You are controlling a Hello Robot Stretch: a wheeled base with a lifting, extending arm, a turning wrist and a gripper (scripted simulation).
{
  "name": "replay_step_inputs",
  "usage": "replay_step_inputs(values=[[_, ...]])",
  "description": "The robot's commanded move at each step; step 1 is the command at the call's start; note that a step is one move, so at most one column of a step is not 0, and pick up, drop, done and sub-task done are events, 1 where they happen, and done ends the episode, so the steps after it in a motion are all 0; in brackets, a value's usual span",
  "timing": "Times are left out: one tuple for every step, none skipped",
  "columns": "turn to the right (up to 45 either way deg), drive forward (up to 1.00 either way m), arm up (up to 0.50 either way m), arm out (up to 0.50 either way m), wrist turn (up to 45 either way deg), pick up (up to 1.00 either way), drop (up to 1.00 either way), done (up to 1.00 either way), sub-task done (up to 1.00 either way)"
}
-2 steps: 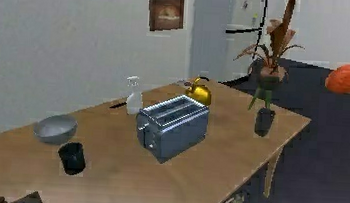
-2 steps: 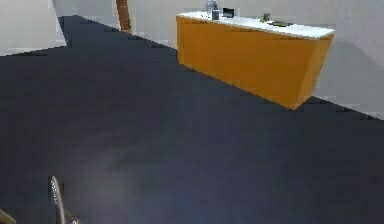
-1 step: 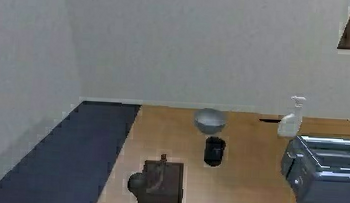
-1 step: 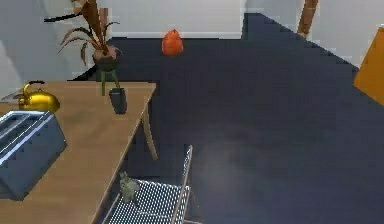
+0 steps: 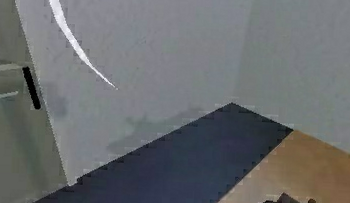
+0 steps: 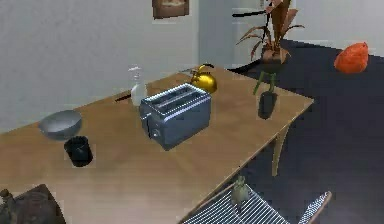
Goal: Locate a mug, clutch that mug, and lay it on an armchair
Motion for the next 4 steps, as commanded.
replay_step_inputs(values=[[-27.0,0.0,0.0,0.0,0.0,0.0,0.0,0.0,0.0],[0.0,0.0,0.5,0.0,0.0,0.0,0.0,0.0,0.0],[0.0,0.0,0.38,0.0,0.0,0.0,0.0,0.0,0.0],[0.0,0.0,0.0,0.4,0.0,0.0,0.0,0.0,0.0]])
